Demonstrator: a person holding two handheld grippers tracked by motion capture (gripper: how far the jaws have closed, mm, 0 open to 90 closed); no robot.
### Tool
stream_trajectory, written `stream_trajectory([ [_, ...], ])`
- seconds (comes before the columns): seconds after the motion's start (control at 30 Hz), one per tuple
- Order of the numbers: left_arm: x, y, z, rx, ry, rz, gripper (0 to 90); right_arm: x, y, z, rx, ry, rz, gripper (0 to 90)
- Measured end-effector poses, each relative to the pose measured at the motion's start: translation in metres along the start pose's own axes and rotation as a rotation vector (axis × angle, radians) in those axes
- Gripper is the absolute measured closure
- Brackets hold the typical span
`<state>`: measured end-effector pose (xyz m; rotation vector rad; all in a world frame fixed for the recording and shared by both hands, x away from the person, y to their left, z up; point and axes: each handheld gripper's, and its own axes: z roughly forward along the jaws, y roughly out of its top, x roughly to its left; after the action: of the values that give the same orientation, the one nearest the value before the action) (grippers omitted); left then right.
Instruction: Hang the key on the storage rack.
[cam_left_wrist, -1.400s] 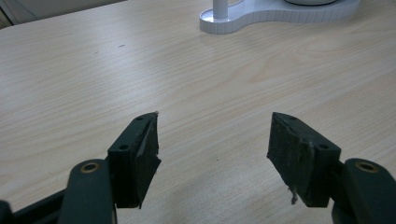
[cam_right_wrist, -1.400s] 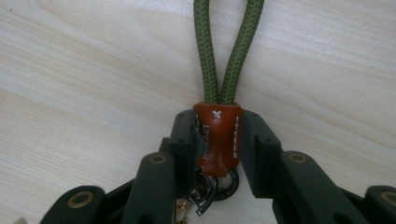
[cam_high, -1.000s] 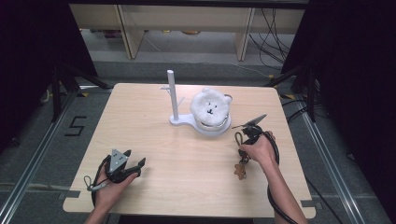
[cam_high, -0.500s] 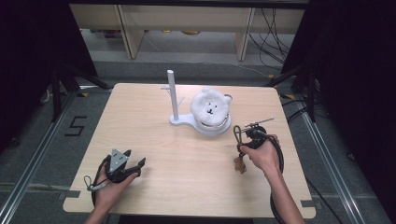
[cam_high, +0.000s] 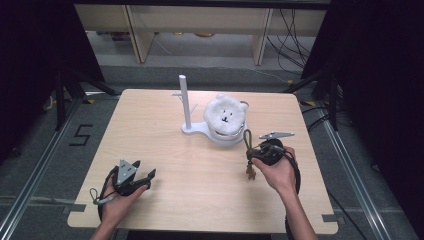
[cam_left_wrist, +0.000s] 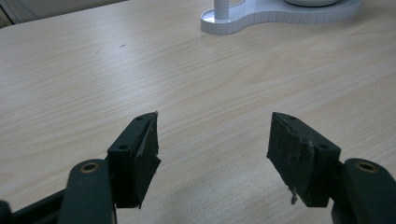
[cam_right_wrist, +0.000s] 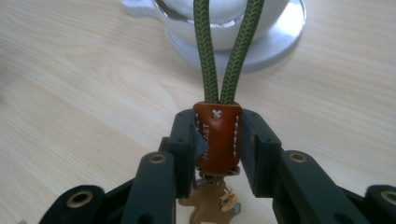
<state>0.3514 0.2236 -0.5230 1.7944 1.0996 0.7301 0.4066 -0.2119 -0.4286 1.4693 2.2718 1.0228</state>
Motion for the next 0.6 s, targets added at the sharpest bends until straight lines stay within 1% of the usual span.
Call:
stream_trajectory([
  [0.03, 0.000, 0.000, 0.000, 0.000, 0.000, 0.000, 33.0, 0.001, 0.000, 0.001, -0.038, 0.010, -0.031, 68.9],
  [0.07, 0.000, 0.000, 0.000, 0.000, 0.000, 0.000, 33.1, 0.008, 0.000, 0.001, -0.042, 0.021, -0.021, 68.8],
  [0.13, 0.000, 0.000, 0.000, 0.000, 0.000, -0.001, 33.1, 0.011, 0.000, 0.002, -0.048, 0.030, -0.017, 68.8],
  [0.17, 0.000, 0.000, 0.000, -0.001, 0.000, -0.002, 33.1, 0.012, 0.000, 0.004, -0.077, 0.035, -0.047, 68.8],
  [0.2, 0.000, 0.000, 0.000, 0.000, 0.000, -0.002, 33.1, 0.014, 0.000, 0.006, -0.082, 0.037, -0.060, 68.8],
  [0.23, 0.000, 0.000, 0.000, -0.001, 0.000, -0.002, 33.1, 0.018, 0.000, 0.007, -0.085, 0.047, -0.046, 68.8],
  [0.27, 0.000, 0.000, 0.000, -0.002, 0.000, -0.003, 33.1, 0.021, 0.000, 0.007, -0.084, 0.037, -0.034, 68.8],
  [0.3, 0.000, 0.000, 0.000, -0.002, 0.000, -0.005, 33.1, 0.021, 0.001, 0.009, -0.095, 0.044, -0.060, 68.8],
  [0.33, 0.000, 0.000, 0.000, -0.003, 0.000, -0.006, 33.1, 0.023, 0.001, 0.011, -0.112, 0.054, -0.056, 68.8],
  [0.37, 0.000, 0.000, 0.000, -0.005, -0.001, -0.008, 33.2, 0.027, 0.001, 0.010, -0.103, 0.049, -0.041, 68.8],
  [0.4, 0.000, 0.000, 0.000, -0.007, -0.002, -0.011, 33.2, 0.028, 0.001, 0.013, -0.125, 0.058, -0.061, 68.8],
  [0.43, 0.000, 0.000, 0.000, -0.012, -0.007, -0.012, 33.3, 0.029, 0.002, 0.013, -0.128, 0.060, -0.075, 68.8],
  [0.47, 0.001, 0.000, 0.000, -0.018, -0.006, -0.009, 33.5, 0.032, 0.001, 0.014, -0.132, 0.065, -0.075, 68.8],
  [0.5, 0.000, 0.001, -0.001, -0.021, -0.003, -0.011, 33.8, 0.033, 0.002, 0.015, -0.145, 0.071, -0.087, 68.8],
  [0.53, 0.000, 0.002, -0.001, -0.031, -0.007, -0.015, 33.9, 0.036, 0.001, 0.014, -0.144, 0.073, -0.087, 68.8],
  [0.57, 0.000, 0.004, -0.002, -0.044, -0.009, -0.019, 34.0, 0.038, 0.001, 0.016, -0.162, 0.086, -0.091, 68.8],
  [0.6, -0.001, 0.006, -0.003, -0.053, -0.012, -0.022, 34.0, 0.040, 0.001, 0.017, -0.180, 0.073, -0.103, 68.8],
])
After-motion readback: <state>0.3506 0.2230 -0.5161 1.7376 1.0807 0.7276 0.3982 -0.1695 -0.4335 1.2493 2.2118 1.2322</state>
